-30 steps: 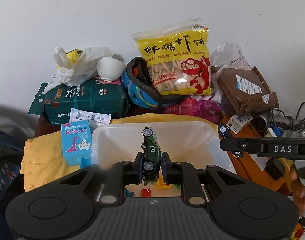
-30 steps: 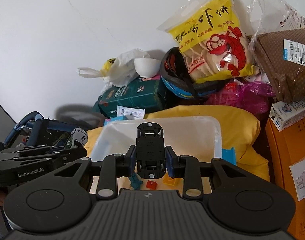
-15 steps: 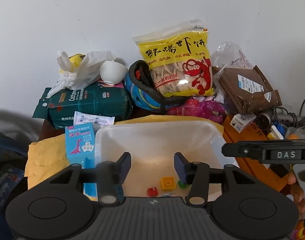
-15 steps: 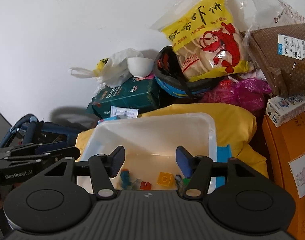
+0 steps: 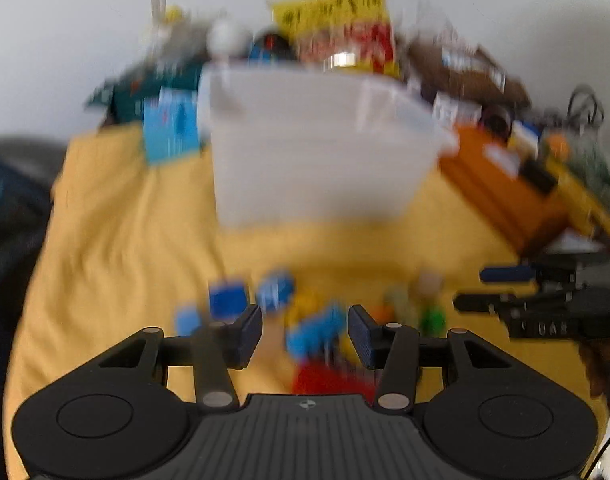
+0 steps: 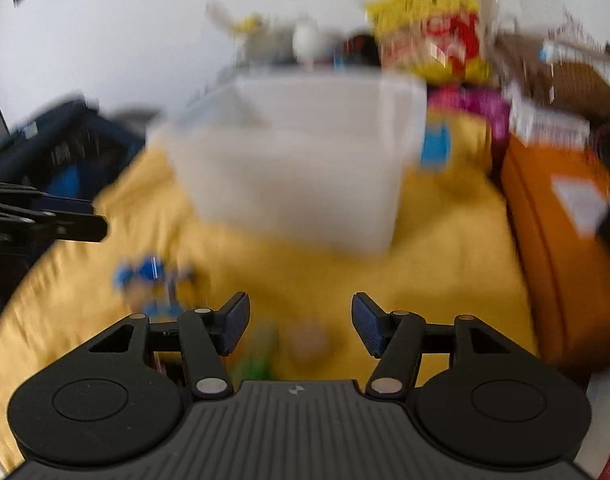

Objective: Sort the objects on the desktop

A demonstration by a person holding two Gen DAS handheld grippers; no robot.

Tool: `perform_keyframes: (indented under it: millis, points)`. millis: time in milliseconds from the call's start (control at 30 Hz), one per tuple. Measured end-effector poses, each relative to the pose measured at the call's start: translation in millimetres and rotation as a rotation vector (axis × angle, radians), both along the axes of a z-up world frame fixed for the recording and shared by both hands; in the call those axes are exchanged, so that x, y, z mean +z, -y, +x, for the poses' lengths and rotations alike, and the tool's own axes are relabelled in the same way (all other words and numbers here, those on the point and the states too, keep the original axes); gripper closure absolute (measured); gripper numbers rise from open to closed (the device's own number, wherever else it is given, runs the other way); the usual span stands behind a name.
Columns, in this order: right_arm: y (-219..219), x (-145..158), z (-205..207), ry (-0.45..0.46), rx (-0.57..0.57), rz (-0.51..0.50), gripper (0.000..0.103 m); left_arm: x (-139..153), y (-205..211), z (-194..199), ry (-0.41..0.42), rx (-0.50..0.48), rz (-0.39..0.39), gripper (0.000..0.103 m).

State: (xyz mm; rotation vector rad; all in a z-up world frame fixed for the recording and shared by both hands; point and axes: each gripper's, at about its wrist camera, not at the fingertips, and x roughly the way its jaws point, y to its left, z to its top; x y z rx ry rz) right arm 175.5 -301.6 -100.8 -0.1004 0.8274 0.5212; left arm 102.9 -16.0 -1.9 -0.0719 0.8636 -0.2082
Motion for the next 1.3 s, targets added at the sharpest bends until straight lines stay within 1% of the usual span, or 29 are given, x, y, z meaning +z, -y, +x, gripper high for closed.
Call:
perform_keyframes:
  millis: [33, 100, 200, 233, 267, 367, 433, 467, 533, 567, 633, 700, 767, 833, 867, 933, 1067, 1133, 1200, 1267, 1300]
  points:
    - [-2, -9, -6, -0.014, 0.004, -0.011, 0.044, -8, 3, -6, -0.018, 0.002, 0.008, 0.052]
    - [-6, -21, -15, -0.023, 0.011, -0.023, 0.045, -22, 7, -14, -0.05, 0.01, -0.006, 0.052]
    - [-15, -31, -21, 0.006, 0.026, -0.071, 0.047, -34, 18, -23, -0.071, 0.004, -0.021, 0.052]
    - [-18, -34, -23, 0.008, 0.034, -0.086, 0.05, -37, 23, -24, -0.076, -0.004, -0.02, 0.052]
    - [-20, -36, -24, 0.011, 0.038, -0.096, 0.051, -40, 28, -25, -0.08, -0.008, -0.022, 0.052]
    - [-25, -40, -24, 0.012, 0.046, -0.109, 0.051, -47, 37, -20, -0.088, -0.004, -0.022, 0.052]
    - [-29, -45, -23, 0.012, 0.053, -0.119, 0.051, -51, 39, -16, -0.087, 0.024, -0.013, 0.051]
    - [-30, -48, -21, 0.008, 0.061, -0.121, 0.051, -53, 37, -12, -0.097, 0.041, -0.026, 0.051]
    - [-31, -51, -18, -0.013, 0.077, -0.113, 0.065, -56, 35, -8, -0.107, 0.072, -0.046, 0.05]
    - [-30, -51, -17, -0.02, 0.08, -0.111, 0.069, -57, 33, -5, -0.108, 0.084, -0.048, 0.049]
    - [-26, -50, -19, -0.027, 0.078, -0.102, 0.07, -59, 28, -3, -0.115, 0.098, -0.057, 0.048]
    - [-20, -50, -21, -0.037, 0.069, -0.093, 0.07, -60, 22, -6, -0.114, 0.088, -0.058, 0.048]
    - [-12, -50, -25, -0.042, 0.058, -0.091, 0.07, -57, 18, -14, -0.101, 0.052, -0.034, 0.048]
    - [-5, -49, -28, -0.052, 0.051, -0.078, 0.075, -54, 13, -22, -0.095, 0.022, 0.005, 0.048]
    - [-2, -48, -30, -0.051, 0.049, -0.076, 0.075, -53, 8, -28, -0.095, 0.024, 0.021, 0.048]
    - [4, -48, -35, -0.052, 0.043, -0.07, 0.075, -51, -1, -33, -0.093, 0.059, 0.032, 0.048]
    - [8, -49, -40, -0.061, 0.034, -0.06, 0.075, -49, -7, -29, -0.089, 0.118, 0.001, 0.048]
    - [7, -49, -41, -0.063, 0.032, -0.056, 0.075, -48, -3, -23, -0.087, 0.139, -0.034, 0.048]
    - [4, -49, -42, -0.064, 0.036, -0.055, 0.075, -48, 4, -16, -0.082, 0.137, -0.06, 0.048]
    - [0, -48, -44, -0.056, 0.04, -0.061, 0.075, -51, 11, -9, -0.09, 0.133, -0.057, 0.048]
    - [-2, -48, -44, -0.05, 0.04, -0.069, 0.075, -54, 14, -5, -0.091, 0.135, -0.055, 0.046]
